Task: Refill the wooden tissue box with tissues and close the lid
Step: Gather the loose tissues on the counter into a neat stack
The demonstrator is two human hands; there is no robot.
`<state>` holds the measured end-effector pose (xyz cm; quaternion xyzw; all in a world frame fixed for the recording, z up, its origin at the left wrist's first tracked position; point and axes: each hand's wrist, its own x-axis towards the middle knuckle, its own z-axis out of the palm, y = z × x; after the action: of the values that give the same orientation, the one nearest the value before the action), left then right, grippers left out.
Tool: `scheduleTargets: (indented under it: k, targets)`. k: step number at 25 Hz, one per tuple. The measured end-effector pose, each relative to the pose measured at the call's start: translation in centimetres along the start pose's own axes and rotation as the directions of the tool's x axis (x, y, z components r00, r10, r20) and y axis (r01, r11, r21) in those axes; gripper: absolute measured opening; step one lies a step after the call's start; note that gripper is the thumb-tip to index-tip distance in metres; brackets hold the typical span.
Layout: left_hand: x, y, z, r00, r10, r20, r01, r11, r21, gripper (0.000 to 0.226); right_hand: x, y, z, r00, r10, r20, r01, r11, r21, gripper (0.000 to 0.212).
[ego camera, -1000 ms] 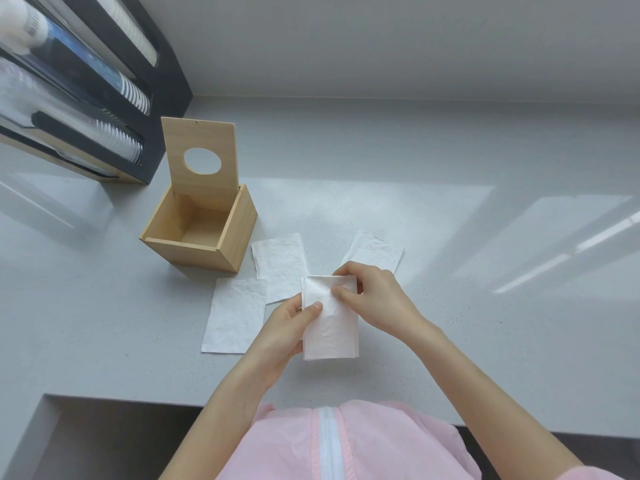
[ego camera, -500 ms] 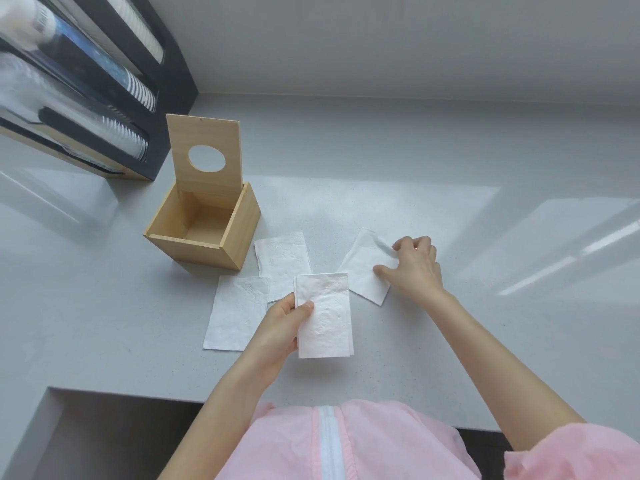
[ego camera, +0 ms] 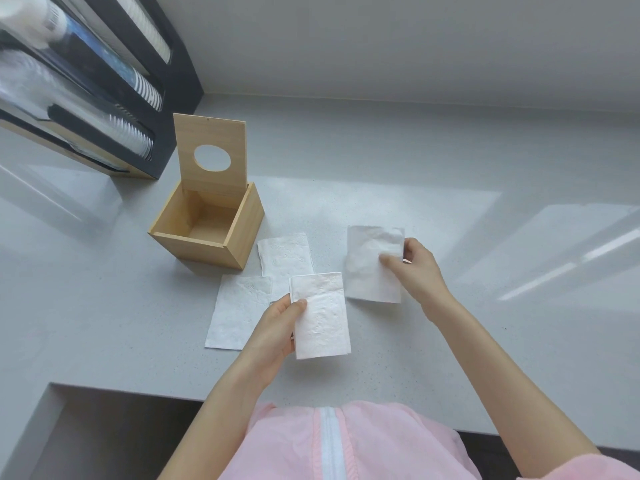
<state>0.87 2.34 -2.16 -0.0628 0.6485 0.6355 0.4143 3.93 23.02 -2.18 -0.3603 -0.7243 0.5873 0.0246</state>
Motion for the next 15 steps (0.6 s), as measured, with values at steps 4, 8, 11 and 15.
scheduleTargets:
  k: [4,8,11,15]
  targets:
    - [0.3,0.2,0.2,1.0,-0.017,-0.006,0.017,1.0,0.002,0.028,-1.9,-1.3,-1.3,0.991,-0.074,0.115,0.058,0.988,0.144,0.009]
    - [0.6,0.3,0.4,1.0,-0.023,0.017,0.023,1.0,0.002,0.031,-3.4,-3.0,-1.7,0.891,-0.196,0.41,-0.055,0.849,0.525,0.016]
    - [0.7,0.4,0.4,0.996,-0.002,0.088,-0.004,0.998,0.063,0.033,-4.0,-2.0,0.5,0.868,-0.132,0.479,-0.083,0.912,0.402,0.009]
    - [0.4,0.5,0.3,0.998,0.025,0.063,-0.028,0.998,0.053,0.037,-4.3,0.5,3.3,0.943,0.041,0.33,-0.059,0.997,0.047,0.009]
